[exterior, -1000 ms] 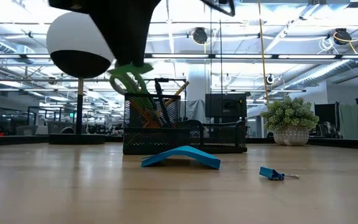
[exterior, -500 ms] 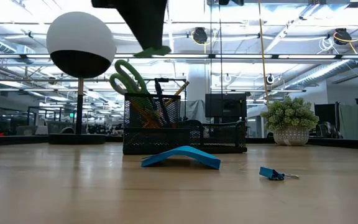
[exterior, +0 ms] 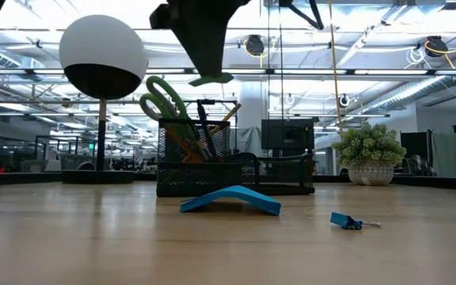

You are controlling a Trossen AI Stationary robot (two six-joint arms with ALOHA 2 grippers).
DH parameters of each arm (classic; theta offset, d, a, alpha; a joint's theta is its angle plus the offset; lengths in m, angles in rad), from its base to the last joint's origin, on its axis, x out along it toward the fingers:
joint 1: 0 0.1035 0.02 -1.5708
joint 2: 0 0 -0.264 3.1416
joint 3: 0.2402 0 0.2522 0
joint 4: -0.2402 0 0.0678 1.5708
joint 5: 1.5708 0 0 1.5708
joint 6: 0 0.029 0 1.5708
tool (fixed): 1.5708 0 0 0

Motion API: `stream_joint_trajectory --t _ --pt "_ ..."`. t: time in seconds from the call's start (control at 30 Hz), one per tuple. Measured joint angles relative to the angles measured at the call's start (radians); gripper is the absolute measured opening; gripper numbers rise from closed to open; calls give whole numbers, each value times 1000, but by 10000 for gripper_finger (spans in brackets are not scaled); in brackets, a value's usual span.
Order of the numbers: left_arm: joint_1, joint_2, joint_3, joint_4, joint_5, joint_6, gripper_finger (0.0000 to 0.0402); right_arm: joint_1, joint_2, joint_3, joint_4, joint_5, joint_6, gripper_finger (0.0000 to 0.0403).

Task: Pick and place office supplies into organizer
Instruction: Put the green eraser into the black desk organizer

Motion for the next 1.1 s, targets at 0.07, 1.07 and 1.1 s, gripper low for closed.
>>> stream_joint_trajectory --t 0.07,1.07,1.1 --pt "3 0 0 0 0 14 35 0 0 0 0 0 0 151" --pt "46 -283 -598 385 89 79 7 0 0 0 -10 0 0 151" --pt "55 -283 -598 401 89 94 4 0 0 0 -10 0 0 151"
